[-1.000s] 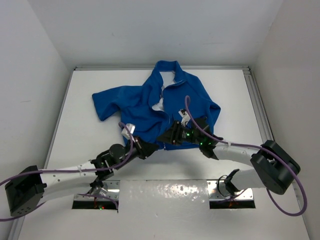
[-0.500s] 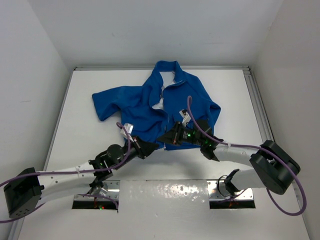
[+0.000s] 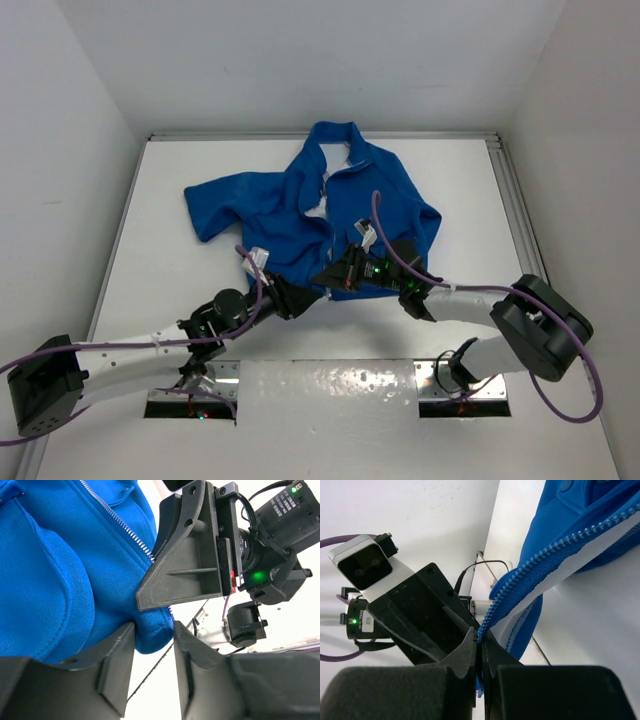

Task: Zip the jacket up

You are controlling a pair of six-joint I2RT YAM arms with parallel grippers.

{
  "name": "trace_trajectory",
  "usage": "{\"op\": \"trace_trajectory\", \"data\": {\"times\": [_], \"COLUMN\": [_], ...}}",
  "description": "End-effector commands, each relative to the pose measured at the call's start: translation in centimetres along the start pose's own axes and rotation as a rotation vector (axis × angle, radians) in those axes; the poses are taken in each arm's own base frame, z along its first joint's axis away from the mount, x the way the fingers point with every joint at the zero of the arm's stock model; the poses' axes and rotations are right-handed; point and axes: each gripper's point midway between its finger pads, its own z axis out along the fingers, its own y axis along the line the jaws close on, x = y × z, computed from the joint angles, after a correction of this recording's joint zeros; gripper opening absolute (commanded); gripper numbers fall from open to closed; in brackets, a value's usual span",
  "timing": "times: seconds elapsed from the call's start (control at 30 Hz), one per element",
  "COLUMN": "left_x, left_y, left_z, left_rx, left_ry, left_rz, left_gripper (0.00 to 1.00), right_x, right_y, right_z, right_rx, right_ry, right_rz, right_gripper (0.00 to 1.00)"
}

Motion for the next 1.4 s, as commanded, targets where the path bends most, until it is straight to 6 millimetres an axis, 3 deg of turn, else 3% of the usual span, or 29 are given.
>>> {"op": "trace_trajectory", "data": {"times": [0.0, 0.13, 0.3, 0.47, 0.63, 0.73, 0.87, 0.93, 0.97, 1.0, 1.03, 1.13, 1.37], "left_x": [-2.0, -1.9, -2.3, -2.7, -2.9, -3.0, -2.9, -3.0, -2.9, -3.4, -3.4, -4.7, -6.9], "left_y": [-2.9, -2.7, -2.9, -3.1, -3.0, -3.2, -3.0, -3.1, -2.8, -2.5, -1.8, -0.1, -0.4], "left_z": [0.3, 0.3, 0.4, 0.5, 0.4, 0.3, 0.3, 0.3, 0.2, 0.1, 0.0, -0.1, -0.5], "left_rx": [0.099, 0.093, 0.096, 0.099, 0.094, 0.098, 0.093, 0.094, 0.089, 0.072, 0.050, -0.042, -0.064], "left_ry": [-0.054, -0.050, -0.070, -0.084, -0.094, -0.094, -0.091, -0.092, -0.093, -0.120, -0.127, -0.191, -0.275], "left_rz": [0.013, 0.017, 0.015, 0.021, 0.023, 0.035, 0.045, 0.068, 0.075, 0.083, 0.099, 0.178, 0.235], "left_gripper": [0.32, 0.29, 0.29, 0.24, 0.09, 0.00, 0.00, 0.00, 0.00, 0.00, 0.00, 0.00, 0.00], "right_x": [-0.6, -0.5, 0.0, 0.6, 0.8, 1.0, 1.1, 1.5, 0.8, 0.7, 0.2, -1.4, -3.3], "right_y": [3.4, 3.3, 4.9, 5.1, 5.3, 4.5, 4.2, 2.8, 3.2, 3.0, 2.5, 1.8, 0.0], "right_z": [0.4, 0.4, 0.5, 0.7, 0.6, 0.8, 1.3, 1.4, 1.8, 1.7, 1.5, 0.6, -3.0], "right_rx": [-0.117, -0.110, -0.206, -0.233, -0.240, -0.202, -0.172, -0.104, -0.099, -0.071, -0.009, 0.102, 0.299], "right_ry": [0.009, 0.016, 0.059, 0.103, 0.125, 0.144, 0.204, 0.253, 0.252, 0.257, 0.239, 0.160, 0.010], "right_rz": [-0.064, -0.069, -0.075, -0.146, -0.183, -0.199, -0.270, -0.300, -0.365, -0.375, -0.379, -0.476, -0.538], "right_gripper": [0.00, 0.00, 0.00, 0.00, 0.00, 0.00, 0.00, 0.00, 0.01, 0.11, 0.36, 0.65, 0.73]}}
